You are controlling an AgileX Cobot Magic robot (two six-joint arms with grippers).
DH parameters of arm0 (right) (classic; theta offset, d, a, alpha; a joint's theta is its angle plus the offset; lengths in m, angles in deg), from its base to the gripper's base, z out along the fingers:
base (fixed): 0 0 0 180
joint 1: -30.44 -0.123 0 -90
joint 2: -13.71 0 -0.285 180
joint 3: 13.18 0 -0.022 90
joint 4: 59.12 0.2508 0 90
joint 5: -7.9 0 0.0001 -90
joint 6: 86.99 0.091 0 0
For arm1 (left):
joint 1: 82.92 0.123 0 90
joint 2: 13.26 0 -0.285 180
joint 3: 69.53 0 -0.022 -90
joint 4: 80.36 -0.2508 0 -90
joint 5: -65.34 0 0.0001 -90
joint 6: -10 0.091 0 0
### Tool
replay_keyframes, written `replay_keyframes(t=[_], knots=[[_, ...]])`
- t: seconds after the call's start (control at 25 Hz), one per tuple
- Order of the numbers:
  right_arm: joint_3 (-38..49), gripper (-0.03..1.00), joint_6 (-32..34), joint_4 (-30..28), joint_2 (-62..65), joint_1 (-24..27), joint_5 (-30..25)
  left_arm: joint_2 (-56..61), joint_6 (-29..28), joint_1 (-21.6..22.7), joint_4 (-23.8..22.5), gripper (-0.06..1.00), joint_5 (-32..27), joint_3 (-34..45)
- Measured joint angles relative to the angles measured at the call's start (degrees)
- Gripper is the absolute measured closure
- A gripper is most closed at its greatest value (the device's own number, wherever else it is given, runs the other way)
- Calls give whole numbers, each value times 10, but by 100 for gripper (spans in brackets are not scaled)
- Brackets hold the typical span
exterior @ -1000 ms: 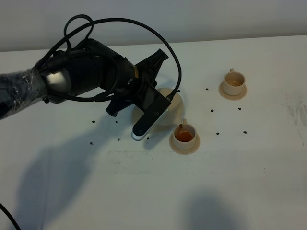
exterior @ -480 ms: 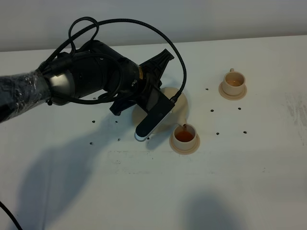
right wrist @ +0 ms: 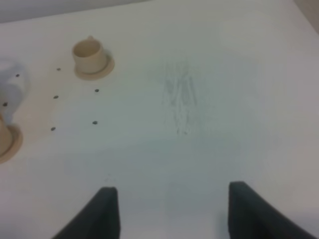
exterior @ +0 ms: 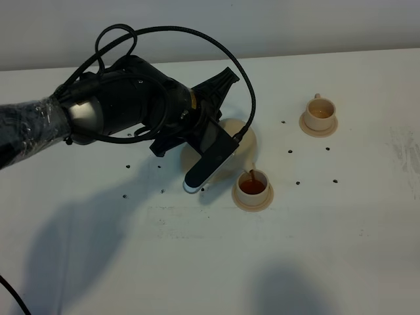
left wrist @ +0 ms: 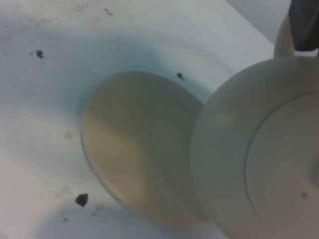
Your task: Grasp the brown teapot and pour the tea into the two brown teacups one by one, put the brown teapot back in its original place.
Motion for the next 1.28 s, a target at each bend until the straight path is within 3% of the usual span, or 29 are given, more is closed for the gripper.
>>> replay_keyframes(t=[1.28], knots=[[0,50,1,0,0,0,0,0,1,-2,-27,85,7,0]])
